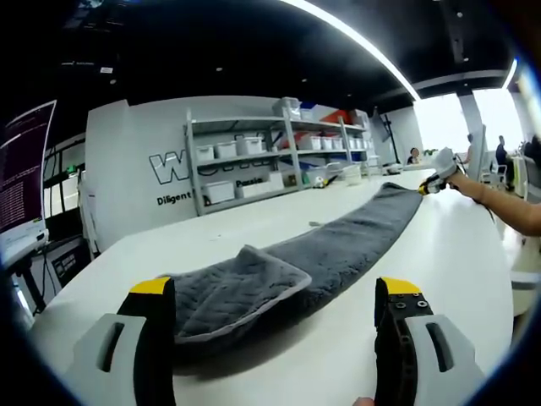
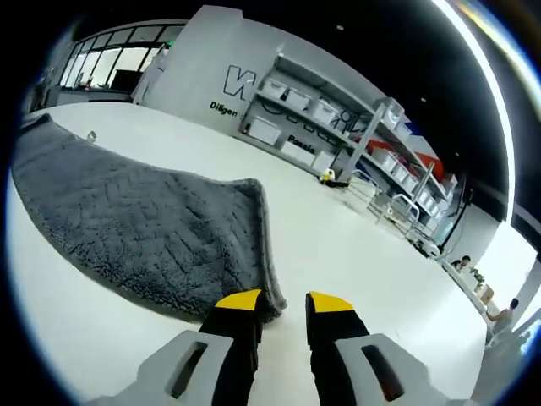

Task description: Open the folded towel by lifting each exposed corner and separating the folded layers until the towel lies flat within the target outline without major curled edges

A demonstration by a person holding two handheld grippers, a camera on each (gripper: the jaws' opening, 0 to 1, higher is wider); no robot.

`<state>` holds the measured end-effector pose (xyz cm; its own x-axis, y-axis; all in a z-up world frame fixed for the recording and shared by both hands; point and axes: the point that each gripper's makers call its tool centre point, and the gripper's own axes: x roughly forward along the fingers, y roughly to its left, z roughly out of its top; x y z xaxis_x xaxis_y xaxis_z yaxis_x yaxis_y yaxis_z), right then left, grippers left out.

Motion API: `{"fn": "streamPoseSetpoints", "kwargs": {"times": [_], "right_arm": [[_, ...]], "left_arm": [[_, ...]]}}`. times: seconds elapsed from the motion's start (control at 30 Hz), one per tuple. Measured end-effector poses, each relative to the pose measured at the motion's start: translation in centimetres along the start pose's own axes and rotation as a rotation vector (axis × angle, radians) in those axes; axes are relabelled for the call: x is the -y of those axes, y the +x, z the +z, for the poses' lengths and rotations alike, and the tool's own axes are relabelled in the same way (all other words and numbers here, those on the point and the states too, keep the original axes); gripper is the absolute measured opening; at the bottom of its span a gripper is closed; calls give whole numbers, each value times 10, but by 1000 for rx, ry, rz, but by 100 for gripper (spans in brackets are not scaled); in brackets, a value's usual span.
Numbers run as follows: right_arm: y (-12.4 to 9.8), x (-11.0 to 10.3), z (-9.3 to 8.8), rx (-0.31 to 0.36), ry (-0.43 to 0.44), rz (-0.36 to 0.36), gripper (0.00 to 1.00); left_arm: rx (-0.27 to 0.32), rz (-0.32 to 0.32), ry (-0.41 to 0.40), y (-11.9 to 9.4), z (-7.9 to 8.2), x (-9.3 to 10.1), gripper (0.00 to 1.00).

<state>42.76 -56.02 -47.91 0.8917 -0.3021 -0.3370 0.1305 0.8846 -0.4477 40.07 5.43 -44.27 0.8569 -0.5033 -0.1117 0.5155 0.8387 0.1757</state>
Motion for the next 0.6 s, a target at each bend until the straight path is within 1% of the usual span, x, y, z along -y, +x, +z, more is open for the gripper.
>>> {"fn": "streamPoseSetpoints", "kwargs": {"times": [0.1, 0.2, 0.33, 0.53, 0.6], "right_arm": [[-2, 3, 0, 3, 20, -9, 29], [-3, 8, 1, 7, 18, -33, 35], [-7, 11, 1, 10, 45, -43, 45], [-12, 16, -1, 15, 104, -51, 63], [-14, 16, 0, 27, 122, -48, 70]], "left_arm": [[1, 1, -2, 0, 0, 0, 97], [2, 1, -4, -1, 0, 1, 97], [4, 3, -8, -2, 0, 1, 98], [5, 5, -20, -2, 0, 2, 99], [6, 6, -23, -3, 0, 1, 99]]}}
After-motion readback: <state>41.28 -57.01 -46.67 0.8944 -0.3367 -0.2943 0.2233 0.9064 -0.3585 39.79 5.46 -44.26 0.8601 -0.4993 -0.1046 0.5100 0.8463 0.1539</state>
